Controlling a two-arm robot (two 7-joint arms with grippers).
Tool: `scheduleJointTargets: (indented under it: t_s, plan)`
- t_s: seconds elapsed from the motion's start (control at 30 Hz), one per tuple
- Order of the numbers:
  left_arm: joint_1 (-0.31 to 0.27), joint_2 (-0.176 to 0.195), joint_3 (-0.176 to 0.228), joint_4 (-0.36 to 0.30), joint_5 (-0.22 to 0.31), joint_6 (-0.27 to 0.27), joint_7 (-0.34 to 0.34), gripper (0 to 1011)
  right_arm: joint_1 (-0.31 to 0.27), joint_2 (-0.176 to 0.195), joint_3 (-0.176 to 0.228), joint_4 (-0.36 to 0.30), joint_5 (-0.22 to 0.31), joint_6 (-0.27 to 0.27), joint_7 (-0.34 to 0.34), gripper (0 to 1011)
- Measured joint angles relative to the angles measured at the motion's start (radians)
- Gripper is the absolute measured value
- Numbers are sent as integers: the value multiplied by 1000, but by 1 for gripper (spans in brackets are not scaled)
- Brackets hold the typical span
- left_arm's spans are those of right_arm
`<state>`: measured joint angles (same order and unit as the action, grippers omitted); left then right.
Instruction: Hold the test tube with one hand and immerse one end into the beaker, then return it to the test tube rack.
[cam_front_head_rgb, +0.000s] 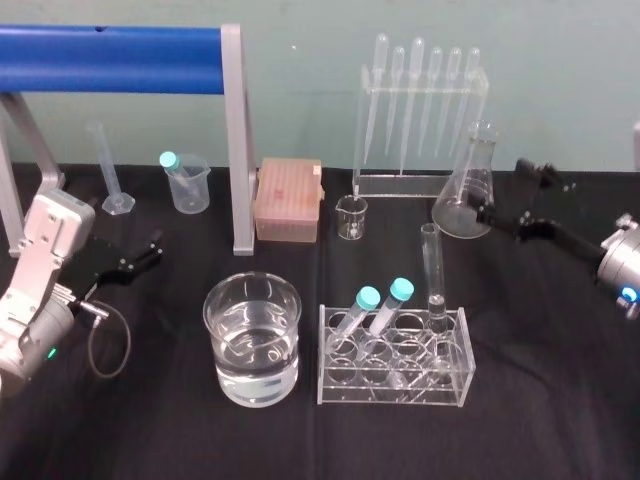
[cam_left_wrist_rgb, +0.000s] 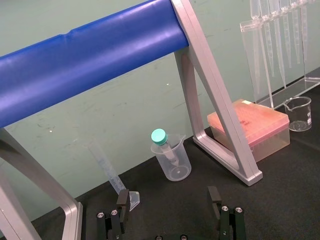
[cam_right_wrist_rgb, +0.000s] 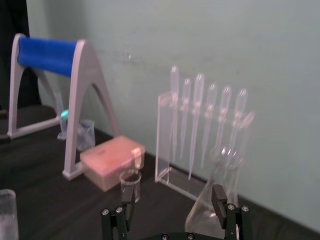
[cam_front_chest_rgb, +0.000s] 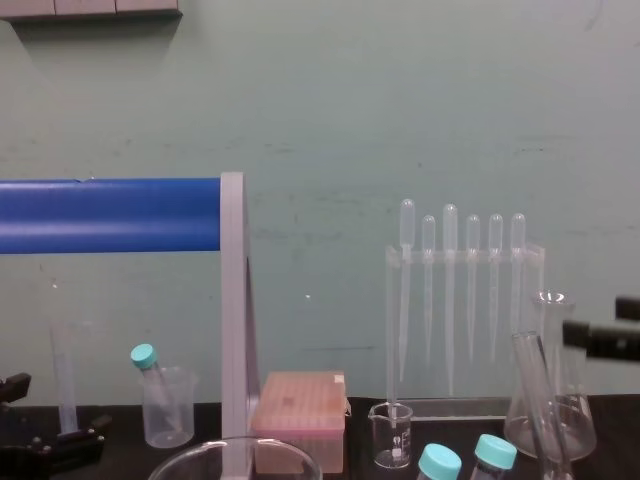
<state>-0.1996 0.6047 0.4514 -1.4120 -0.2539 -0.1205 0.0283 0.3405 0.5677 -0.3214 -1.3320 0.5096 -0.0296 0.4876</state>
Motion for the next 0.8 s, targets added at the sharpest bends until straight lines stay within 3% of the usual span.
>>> scheduleJointTargets:
  t_s: [0.23, 0.8]
  plan:
    - [0, 0, 0, 0, 0, 0, 0, 1000, 23, -34, -20, 72, -19, 9, 38, 1000]
    - [0, 0, 0, 0, 0, 0, 0, 1000, 25, -39, -20, 76, -23, 16, 45, 1000]
